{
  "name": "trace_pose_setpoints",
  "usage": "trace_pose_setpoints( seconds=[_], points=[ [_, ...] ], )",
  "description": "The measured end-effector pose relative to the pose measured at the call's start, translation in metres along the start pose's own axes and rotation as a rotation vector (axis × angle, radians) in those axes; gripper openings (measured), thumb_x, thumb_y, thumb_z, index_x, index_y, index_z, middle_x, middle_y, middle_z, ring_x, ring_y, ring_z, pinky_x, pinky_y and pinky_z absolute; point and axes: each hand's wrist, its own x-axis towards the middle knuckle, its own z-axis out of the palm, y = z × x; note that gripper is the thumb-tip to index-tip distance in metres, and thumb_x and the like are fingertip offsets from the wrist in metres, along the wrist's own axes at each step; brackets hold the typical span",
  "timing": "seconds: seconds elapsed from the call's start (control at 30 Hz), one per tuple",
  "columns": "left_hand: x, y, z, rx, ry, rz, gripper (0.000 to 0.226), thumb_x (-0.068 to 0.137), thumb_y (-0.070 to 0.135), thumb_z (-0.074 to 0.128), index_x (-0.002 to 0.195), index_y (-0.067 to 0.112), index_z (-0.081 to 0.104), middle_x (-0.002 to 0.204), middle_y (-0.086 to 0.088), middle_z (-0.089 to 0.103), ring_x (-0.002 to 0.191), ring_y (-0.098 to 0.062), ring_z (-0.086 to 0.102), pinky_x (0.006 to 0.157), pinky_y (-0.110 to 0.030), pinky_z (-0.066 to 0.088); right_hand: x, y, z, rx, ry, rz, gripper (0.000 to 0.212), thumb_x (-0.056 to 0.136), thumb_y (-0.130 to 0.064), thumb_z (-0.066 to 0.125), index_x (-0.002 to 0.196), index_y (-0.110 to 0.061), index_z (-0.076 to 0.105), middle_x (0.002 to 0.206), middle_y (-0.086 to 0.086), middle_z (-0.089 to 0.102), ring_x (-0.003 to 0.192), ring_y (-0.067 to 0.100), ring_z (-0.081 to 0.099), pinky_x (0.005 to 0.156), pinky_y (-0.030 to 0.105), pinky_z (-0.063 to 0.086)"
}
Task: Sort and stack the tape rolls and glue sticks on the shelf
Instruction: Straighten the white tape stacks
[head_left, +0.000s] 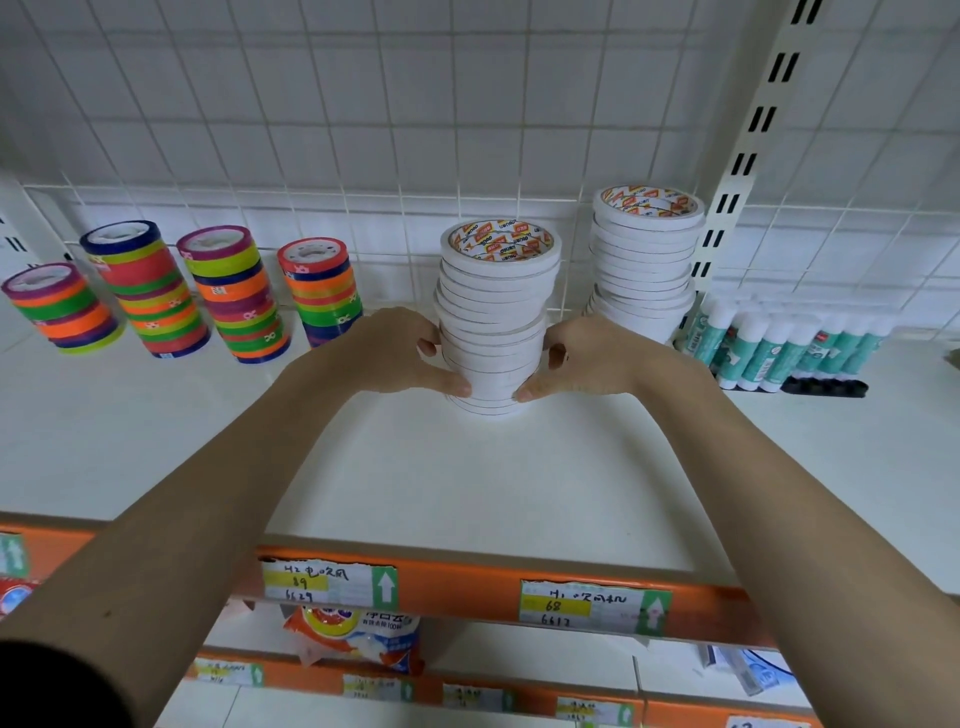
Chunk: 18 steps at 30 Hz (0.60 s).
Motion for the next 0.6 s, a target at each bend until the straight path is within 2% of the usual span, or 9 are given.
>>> trace_pose_setpoints(
  seconds=[0.1, 0.17, 0.3, 0.5, 0.6],
  points=[
    [0.0001, -0.0008, 0.0007, 0.02, -0.032, 0.0, 0.064, 0.066, 0.055, 0.074, 0.118, 0.018, 0.064, 0.114, 0.002, 0.066, 0.095, -0.016, 0.06, 0.086, -0.032, 0.051, -0.0017, -0.0007, 0.0008, -0.012, -0.011, 0.006, 0.05, 0.07, -0.053, 0.073, 0.098, -0.011, 0.069, 0.071, -0.003, 0.051, 0.064, 0.011, 0.046, 0.062, 0.024, 0.037],
    [-0.0003, -0.0007, 0.0014, 0.031, -0.037, -0.006, 0.068, 0.065, 0.057, 0.072, 0.12, 0.019, 0.063, 0.114, 0.002, 0.066, 0.099, -0.018, 0.061, 0.09, -0.037, 0.051, -0.0032, -0.0018, 0.0009, -0.01, -0.008, 0.001, 0.046, 0.072, -0.05, 0.072, 0.097, -0.012, 0.069, 0.07, -0.004, 0.051, 0.063, 0.009, 0.045, 0.059, 0.023, 0.035],
    [0.0001, 0.0013, -0.0001, 0.058, -0.029, -0.013, 0.071, 0.067, 0.056, 0.073, 0.124, 0.016, 0.059, 0.118, 0.001, 0.063, 0.103, -0.018, 0.059, 0.091, -0.033, 0.049, -0.0038, -0.0024, 0.0022, -0.007, 0.009, -0.002, 0.044, 0.073, -0.049, 0.073, 0.094, -0.011, 0.07, 0.068, -0.004, 0.051, 0.062, 0.009, 0.045, 0.058, 0.023, 0.035],
    [0.002, 0.0039, -0.0015, 0.066, -0.031, -0.016, 0.064, 0.066, 0.055, 0.074, 0.114, 0.014, 0.066, 0.109, 0.001, 0.067, 0.095, -0.016, 0.061, 0.089, -0.033, 0.05, -0.005, -0.0018, 0.0018, 0.007, 0.017, -0.008, 0.041, 0.073, -0.048, 0.074, 0.091, -0.012, 0.07, 0.064, -0.005, 0.049, 0.06, 0.009, 0.045, 0.057, 0.022, 0.034],
    [0.0012, 0.0038, -0.0001, 0.023, -0.012, -0.021, 0.06, 0.066, 0.051, 0.076, 0.114, 0.016, 0.066, 0.103, 0.005, 0.066, 0.09, -0.013, 0.058, 0.079, -0.025, 0.047, -0.0056, -0.0012, 0.0017, 0.026, 0.009, -0.014, 0.036, 0.073, -0.047, 0.074, 0.088, -0.014, 0.069, 0.063, -0.008, 0.049, 0.058, 0.007, 0.044, 0.055, 0.02, 0.033]
  ],
)
